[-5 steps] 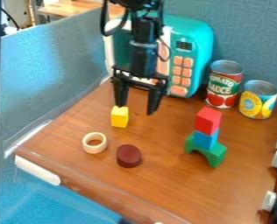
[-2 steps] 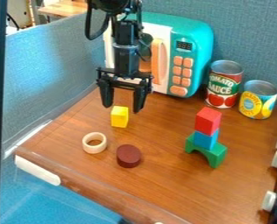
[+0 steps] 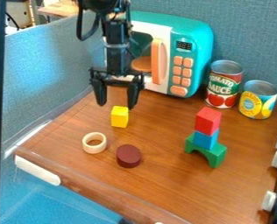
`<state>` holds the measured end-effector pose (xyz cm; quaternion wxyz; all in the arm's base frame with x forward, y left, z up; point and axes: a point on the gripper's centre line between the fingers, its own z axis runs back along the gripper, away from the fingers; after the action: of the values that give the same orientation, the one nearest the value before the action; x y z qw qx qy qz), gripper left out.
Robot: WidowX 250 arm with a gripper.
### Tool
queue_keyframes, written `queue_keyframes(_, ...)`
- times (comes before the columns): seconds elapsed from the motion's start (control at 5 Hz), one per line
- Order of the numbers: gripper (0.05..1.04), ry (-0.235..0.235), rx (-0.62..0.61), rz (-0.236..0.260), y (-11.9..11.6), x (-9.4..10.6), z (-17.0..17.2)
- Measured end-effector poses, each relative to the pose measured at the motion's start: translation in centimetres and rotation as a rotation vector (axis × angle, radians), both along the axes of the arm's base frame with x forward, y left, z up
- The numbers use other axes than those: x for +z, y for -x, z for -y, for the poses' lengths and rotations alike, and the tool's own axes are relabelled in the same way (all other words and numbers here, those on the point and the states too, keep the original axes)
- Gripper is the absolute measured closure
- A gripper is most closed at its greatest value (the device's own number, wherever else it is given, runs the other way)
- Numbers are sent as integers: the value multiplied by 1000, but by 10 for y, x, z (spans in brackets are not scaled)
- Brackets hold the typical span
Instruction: Put the yellow cube on top of the red cube
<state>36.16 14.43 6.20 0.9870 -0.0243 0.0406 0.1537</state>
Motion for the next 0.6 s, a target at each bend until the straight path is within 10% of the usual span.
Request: queue_keyframes(0.6, 83, 7, 55, -45, -1, -18, -6)
